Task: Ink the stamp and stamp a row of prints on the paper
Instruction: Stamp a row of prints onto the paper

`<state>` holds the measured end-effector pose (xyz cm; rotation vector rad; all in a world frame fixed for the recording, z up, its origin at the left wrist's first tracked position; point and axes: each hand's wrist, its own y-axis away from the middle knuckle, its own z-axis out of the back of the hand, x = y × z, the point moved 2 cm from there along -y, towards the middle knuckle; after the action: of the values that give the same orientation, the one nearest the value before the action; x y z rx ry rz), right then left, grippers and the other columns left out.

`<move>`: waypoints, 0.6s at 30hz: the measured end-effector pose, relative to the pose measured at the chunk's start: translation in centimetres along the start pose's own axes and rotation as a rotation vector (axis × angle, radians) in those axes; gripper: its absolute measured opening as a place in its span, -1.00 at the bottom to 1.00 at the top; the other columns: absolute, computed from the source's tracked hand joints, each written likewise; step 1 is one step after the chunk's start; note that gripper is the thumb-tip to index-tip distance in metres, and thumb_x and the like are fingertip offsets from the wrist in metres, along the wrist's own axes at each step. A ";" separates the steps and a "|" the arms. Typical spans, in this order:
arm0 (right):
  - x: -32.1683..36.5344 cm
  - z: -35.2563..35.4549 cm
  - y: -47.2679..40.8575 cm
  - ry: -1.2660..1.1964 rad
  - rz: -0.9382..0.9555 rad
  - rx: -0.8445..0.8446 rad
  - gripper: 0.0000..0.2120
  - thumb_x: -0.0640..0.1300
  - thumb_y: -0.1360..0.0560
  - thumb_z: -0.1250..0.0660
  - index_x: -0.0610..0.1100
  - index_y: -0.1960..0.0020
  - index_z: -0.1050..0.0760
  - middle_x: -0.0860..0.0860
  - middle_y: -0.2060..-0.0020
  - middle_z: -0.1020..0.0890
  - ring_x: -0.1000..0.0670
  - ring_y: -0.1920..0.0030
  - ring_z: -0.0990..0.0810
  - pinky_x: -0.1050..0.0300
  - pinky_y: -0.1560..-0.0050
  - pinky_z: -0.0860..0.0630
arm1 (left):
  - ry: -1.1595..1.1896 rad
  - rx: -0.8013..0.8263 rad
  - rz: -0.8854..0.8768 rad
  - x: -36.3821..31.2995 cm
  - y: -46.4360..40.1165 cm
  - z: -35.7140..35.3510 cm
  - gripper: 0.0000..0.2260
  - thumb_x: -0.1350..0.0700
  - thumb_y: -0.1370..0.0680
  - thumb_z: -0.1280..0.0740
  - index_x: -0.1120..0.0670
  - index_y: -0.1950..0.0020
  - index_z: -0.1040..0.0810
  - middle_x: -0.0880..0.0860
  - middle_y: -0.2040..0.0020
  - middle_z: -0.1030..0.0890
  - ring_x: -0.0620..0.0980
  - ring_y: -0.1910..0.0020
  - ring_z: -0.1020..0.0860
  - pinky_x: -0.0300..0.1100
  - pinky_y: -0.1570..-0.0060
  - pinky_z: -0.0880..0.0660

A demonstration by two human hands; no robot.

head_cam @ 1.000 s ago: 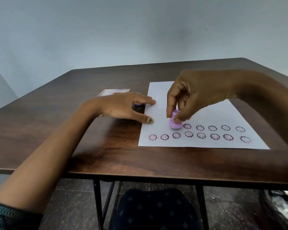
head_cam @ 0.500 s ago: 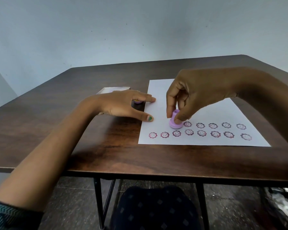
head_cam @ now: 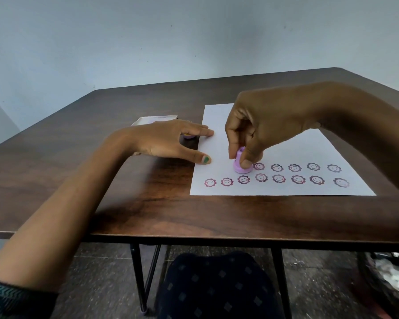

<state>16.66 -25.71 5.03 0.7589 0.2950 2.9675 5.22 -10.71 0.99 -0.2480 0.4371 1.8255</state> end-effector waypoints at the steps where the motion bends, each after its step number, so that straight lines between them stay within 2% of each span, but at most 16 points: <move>1: 0.1 -0.1 0.0 0.009 -0.004 -0.001 -0.86 -0.15 -0.24 -0.56 -0.09 0.23 -0.65 0.06 0.30 -0.73 0.08 0.29 -0.71 0.32 0.21 -0.60 | 0.000 -0.008 0.000 0.0 0.1 0.1 -0.30 -0.31 -0.26 -0.34 -0.25 -0.39 -0.32 -0.37 -0.09 -0.41 -0.46 -0.01 -0.36 -0.48 -0.08 -0.20; 3: 0.2 -0.1 -0.1 0.019 -0.018 0.002 -0.85 -0.16 -0.24 -0.56 -0.10 0.22 -0.65 0.05 0.31 -0.73 0.08 0.30 -0.71 0.32 0.22 -0.61 | -0.001 -0.011 -0.002 0.0 0.1 0.0 -0.31 -0.31 -0.27 -0.34 -0.25 -0.39 -0.33 -0.36 -0.03 -0.41 -0.50 0.01 -0.36 -0.51 -0.03 -0.19; 6: 0.4 -0.1 -0.1 0.024 -0.045 0.009 -0.85 -0.18 -0.24 -0.55 -0.14 0.22 -0.64 0.03 0.30 -0.73 0.08 0.32 -0.70 0.28 0.21 -0.60 | 0.018 0.007 -0.012 0.0 0.0 -0.1 -0.28 -0.31 -0.26 -0.34 -0.23 -0.40 -0.32 -0.27 -0.33 -0.39 -0.39 -0.08 -0.35 -0.38 -0.19 -0.17; 9: 0.7 -0.2 -0.1 0.050 -0.061 -0.005 -0.87 -0.17 -0.25 -0.56 -0.09 0.24 -0.64 0.05 0.33 -0.72 0.12 0.36 -0.68 0.33 0.30 -0.52 | 0.021 0.015 -0.018 -0.1 0.1 0.0 -0.29 -0.30 -0.27 -0.35 -0.22 -0.40 -0.32 -0.26 -0.42 -0.32 -0.40 -0.12 -0.35 -0.32 -0.25 -0.18; 11: 0.8 -0.3 -0.1 0.077 -0.064 -0.020 -0.87 -0.15 -0.25 -0.56 -0.06 0.27 -0.63 0.07 0.37 -0.72 0.16 0.40 -0.66 0.38 0.36 -0.47 | 0.015 0.021 -0.020 -0.1 0.1 0.0 -0.30 -0.29 -0.28 -0.36 -0.22 -0.40 -0.32 -0.26 -0.45 -0.29 -0.35 -0.18 -0.35 -0.28 -0.31 -0.17; 13: 0.8 -0.3 -0.1 0.073 -0.068 -0.022 -0.87 -0.16 -0.25 -0.56 -0.06 0.26 -0.63 0.05 0.35 -0.73 0.15 0.38 -0.67 0.34 0.33 -0.49 | 0.026 0.017 -0.017 -0.1 0.1 0.0 -0.30 -0.28 -0.28 -0.36 -0.21 -0.40 -0.33 -0.25 -0.44 -0.31 -0.36 -0.15 -0.36 -0.31 -0.27 -0.17; 16: 0.6 -0.3 0.0 0.052 -0.069 -0.015 -0.87 -0.19 -0.25 -0.55 -0.09 0.24 -0.63 -0.02 0.31 -0.73 0.12 0.36 -0.68 0.31 0.28 -0.53 | 0.041 0.020 -0.015 0.0 0.0 0.0 -0.31 -0.26 -0.29 -0.37 -0.21 -0.40 -0.33 -0.25 -0.45 -0.29 -0.26 -0.32 -0.32 -0.27 -0.34 -0.16; 18: 0.6 -0.3 -0.1 0.059 -0.067 -0.015 -0.87 -0.18 -0.26 -0.55 -0.09 0.23 -0.63 -0.02 0.31 -0.73 0.15 0.37 -0.67 0.29 0.26 -0.55 | 0.034 0.018 -0.012 0.0 0.0 0.0 -0.31 -0.27 -0.29 -0.37 -0.21 -0.41 -0.32 -0.25 -0.46 -0.28 -0.24 -0.33 -0.31 -0.26 -0.35 -0.16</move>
<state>15.96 -25.65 5.04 0.6480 0.2957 2.9296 5.21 -10.74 1.01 -0.2690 0.4753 1.8073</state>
